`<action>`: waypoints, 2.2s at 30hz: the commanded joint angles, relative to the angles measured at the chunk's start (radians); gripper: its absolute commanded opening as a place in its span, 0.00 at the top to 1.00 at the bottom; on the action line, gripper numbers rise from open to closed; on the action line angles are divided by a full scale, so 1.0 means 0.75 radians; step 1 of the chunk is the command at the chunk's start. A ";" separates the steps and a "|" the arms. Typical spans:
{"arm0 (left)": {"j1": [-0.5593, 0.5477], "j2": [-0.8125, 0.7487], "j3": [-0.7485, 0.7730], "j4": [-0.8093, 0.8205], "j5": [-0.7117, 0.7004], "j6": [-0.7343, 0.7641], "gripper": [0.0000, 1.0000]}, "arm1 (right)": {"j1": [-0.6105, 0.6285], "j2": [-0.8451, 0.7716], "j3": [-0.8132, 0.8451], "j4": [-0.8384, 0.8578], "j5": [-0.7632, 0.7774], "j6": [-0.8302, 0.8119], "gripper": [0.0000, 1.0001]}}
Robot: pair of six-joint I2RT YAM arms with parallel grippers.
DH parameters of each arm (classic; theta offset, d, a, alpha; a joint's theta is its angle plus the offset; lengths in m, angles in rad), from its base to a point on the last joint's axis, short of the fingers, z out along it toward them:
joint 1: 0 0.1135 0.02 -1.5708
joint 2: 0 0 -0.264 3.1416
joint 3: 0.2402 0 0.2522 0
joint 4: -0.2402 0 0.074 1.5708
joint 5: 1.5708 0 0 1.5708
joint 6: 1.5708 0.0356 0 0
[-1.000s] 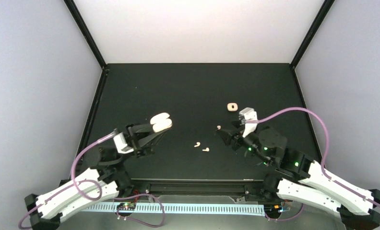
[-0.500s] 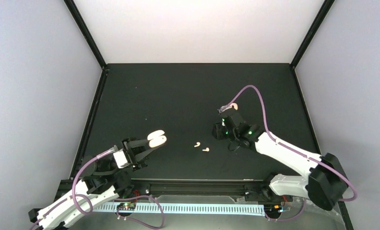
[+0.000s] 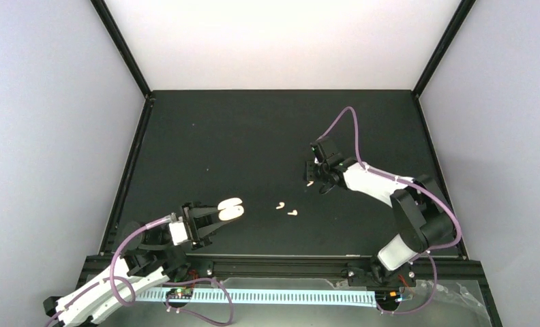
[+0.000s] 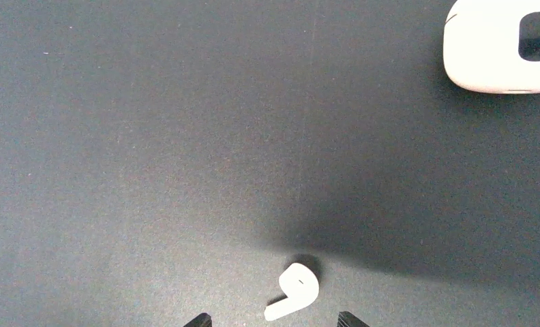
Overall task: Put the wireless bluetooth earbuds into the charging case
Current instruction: Pick up the earbud from the center of the board.
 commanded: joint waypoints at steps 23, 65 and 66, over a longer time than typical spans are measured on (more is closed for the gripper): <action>0.007 0.016 0.017 0.016 0.012 -0.003 0.99 | -0.013 0.171 0.069 0.011 0.070 -0.038 0.66; 0.008 0.051 0.027 0.013 0.018 -0.006 0.98 | 0.018 0.269 0.163 -0.186 0.213 -0.120 0.78; 0.007 0.051 0.029 0.013 0.020 -0.005 0.98 | 0.024 0.274 0.163 -0.194 0.224 -0.122 0.78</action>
